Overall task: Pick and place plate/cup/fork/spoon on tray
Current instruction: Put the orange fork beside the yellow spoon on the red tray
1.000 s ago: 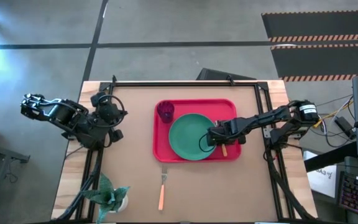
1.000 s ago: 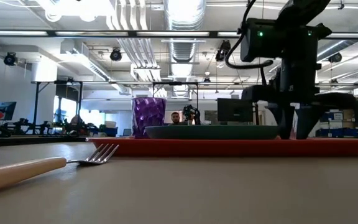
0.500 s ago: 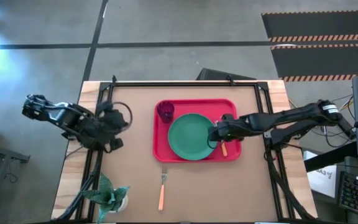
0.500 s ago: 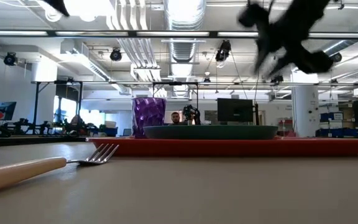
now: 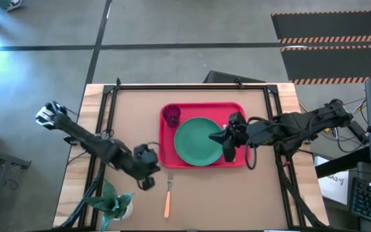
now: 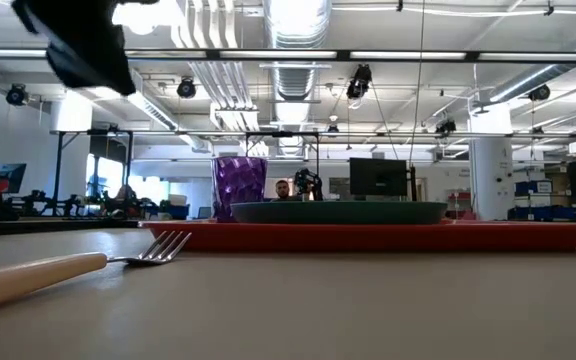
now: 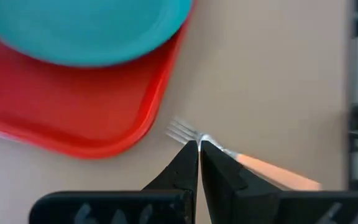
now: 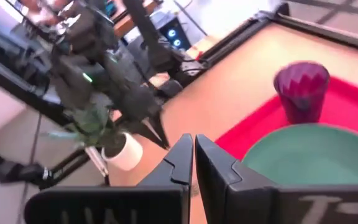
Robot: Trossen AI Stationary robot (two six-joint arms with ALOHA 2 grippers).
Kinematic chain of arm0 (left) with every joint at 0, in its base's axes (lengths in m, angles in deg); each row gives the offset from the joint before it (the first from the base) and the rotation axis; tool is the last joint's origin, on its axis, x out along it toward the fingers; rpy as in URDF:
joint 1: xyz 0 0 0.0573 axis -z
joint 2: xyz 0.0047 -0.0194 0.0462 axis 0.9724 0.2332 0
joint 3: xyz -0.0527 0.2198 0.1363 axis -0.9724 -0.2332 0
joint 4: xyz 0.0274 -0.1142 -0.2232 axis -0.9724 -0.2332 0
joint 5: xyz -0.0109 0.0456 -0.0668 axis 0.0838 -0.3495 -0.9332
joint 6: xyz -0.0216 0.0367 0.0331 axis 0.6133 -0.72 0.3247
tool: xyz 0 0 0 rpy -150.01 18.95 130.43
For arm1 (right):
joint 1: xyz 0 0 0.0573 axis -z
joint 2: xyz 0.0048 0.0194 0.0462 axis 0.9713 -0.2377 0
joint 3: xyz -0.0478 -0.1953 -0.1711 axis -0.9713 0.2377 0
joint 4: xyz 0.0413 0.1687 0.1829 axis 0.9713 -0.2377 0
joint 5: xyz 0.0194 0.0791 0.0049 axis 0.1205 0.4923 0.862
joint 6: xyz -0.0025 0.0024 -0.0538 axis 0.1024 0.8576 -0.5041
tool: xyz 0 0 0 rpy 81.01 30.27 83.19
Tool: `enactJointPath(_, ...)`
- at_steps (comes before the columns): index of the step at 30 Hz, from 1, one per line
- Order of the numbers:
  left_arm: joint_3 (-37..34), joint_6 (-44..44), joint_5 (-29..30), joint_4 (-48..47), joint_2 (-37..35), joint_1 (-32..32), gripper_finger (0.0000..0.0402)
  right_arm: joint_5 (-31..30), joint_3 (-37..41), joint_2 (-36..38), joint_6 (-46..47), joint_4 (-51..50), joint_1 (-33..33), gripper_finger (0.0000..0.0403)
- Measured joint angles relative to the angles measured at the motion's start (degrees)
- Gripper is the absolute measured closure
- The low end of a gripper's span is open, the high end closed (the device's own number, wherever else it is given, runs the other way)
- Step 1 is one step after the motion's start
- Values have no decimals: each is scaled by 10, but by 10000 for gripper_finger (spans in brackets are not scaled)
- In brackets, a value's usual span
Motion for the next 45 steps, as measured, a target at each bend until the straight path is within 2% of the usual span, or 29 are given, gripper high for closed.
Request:
enactJointPath(5,32,70,-4,-7,119,32,402,24,-61,-19,-37,-69,0,394)
enactJointPath(11,63,107,-54,-7,206,55,402,24,-71,-25,-46,-87,0,394)
enactJointPath(15,62,133,-85,-6,221,63,402,26,-69,-25,-47,-87,0,394)
enactJointPath(20,60,147,-89,-7,221,70,402,28,-69,-24,-47,-86,0,394)
enactJointPath(26,58,148,-75,1,221,70,402,28,-69,-25,-51,-85,0,394)
enactJointPath(32,58,148,-42,54,230,69,402,28,-69,-25,-56,-85,0,394)
enactJointPath(39,56,148,-44,72,274,67,402,28,-69,-25,-61,-83,0,394)
enactJointPath(45,55,143,-51,69,281,66,402,28,-69,-25,-61,-83,0,394)
